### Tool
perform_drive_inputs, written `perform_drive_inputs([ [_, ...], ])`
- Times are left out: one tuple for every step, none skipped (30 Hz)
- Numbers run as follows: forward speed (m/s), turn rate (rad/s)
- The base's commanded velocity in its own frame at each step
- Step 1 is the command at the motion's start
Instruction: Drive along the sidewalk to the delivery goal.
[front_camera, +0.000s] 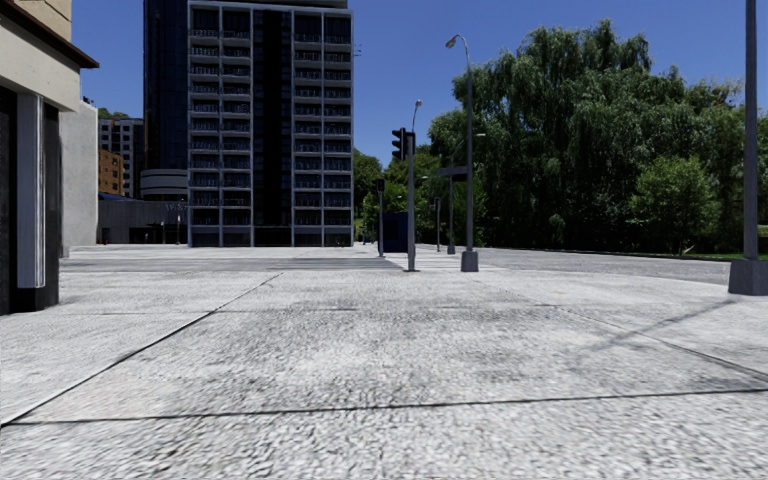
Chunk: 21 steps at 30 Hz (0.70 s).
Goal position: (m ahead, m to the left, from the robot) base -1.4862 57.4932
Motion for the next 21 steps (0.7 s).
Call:
perform_drive_inputs([
  [1.47,0.0],
  [1.47,0.0],
  [1.47,0.0],
  [1.47,0.0],
  [1.47,0.0],
  [1.47,0.0],
  [1.47,0.0],
  [1.47,0.0],
  [1.47,0.0],
  [1.47,0.0],
  [1.47,0.0],
  [1.47,0.0],
  [1.47,0.0],
  [1.47,0.0],
  [1.47,0.0],
  [1.47,0.0],
  [1.47,0.0],
  [1.47,0.0],
  [1.47,0.0],
  [1.47,0.0],
  [1.47,0.0],
])
